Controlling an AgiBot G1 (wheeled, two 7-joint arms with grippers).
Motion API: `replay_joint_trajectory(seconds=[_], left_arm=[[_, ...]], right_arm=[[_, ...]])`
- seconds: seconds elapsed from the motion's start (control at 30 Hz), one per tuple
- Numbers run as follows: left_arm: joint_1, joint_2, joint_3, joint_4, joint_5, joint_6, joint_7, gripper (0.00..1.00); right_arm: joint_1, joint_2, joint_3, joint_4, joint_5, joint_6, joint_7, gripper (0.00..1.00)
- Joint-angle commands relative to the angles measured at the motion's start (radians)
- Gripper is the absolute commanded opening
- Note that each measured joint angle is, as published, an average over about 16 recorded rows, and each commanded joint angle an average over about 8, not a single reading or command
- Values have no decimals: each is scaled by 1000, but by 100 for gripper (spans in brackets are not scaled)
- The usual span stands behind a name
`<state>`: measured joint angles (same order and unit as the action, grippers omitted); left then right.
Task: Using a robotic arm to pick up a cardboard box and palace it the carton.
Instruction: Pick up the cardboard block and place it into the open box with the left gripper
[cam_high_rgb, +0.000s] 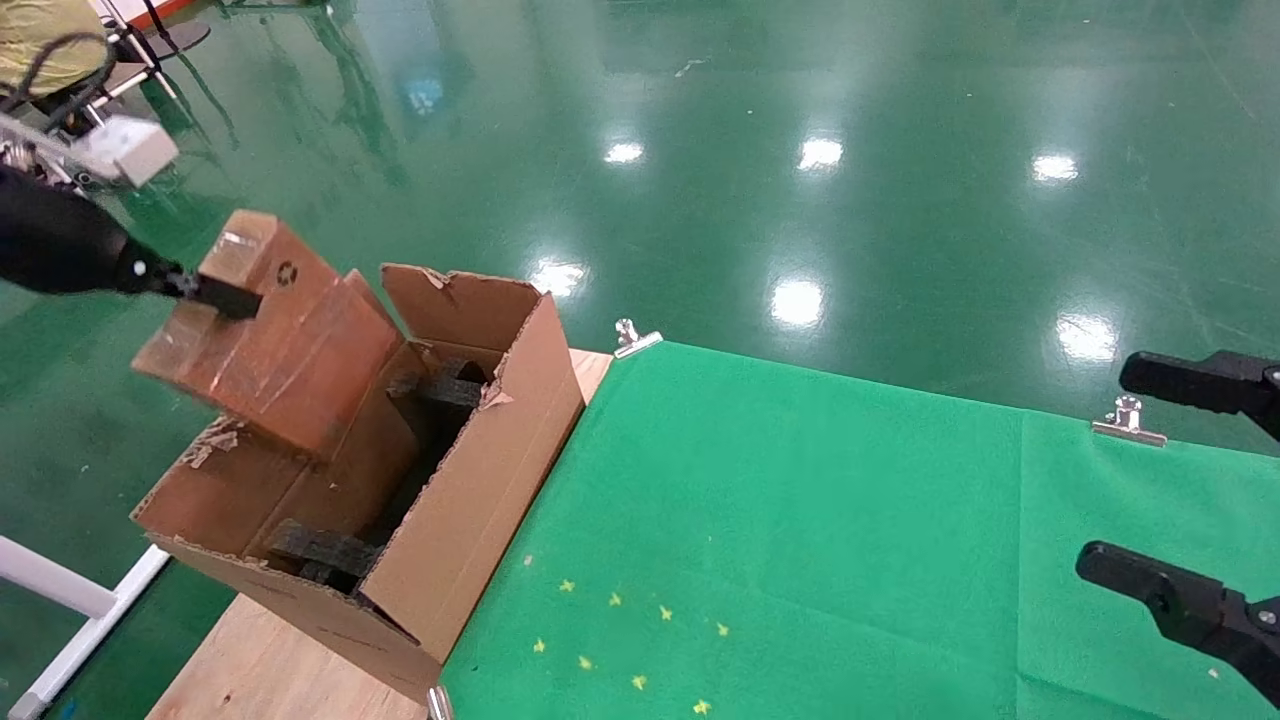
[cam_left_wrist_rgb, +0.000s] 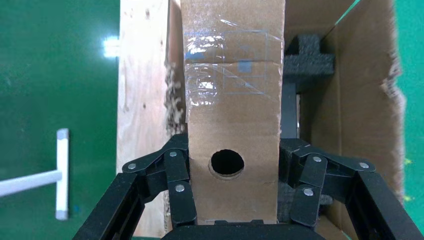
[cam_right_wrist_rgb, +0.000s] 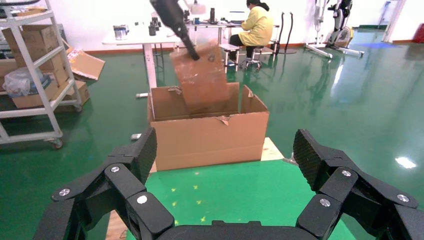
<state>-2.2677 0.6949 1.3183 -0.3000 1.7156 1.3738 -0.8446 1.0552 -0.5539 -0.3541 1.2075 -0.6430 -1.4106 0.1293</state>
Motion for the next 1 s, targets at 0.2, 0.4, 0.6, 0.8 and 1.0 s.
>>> replay_joint_trajectory(seconds=[0.2, 0.4, 0.6, 0.8, 1.0], left_arm=[[73, 26, 2, 122, -7, -62, 101, 0], [131, 57, 1, 190, -10, -137, 145, 0], [190, 73, -12, 238, -29, -253, 158, 0], [238, 82, -27, 264, -50, -329, 162, 0], [252, 87, -37, 272, -65, -328, 174, 0]], right_arm=[[0, 0, 0, 0, 0, 0, 0, 100], [0, 0, 0, 0, 0, 0, 0, 100], [0, 0, 0, 0, 0, 0, 0, 100], [0, 0, 0, 0, 0, 0, 0, 100], [0, 0, 0, 0, 0, 0, 0, 100]])
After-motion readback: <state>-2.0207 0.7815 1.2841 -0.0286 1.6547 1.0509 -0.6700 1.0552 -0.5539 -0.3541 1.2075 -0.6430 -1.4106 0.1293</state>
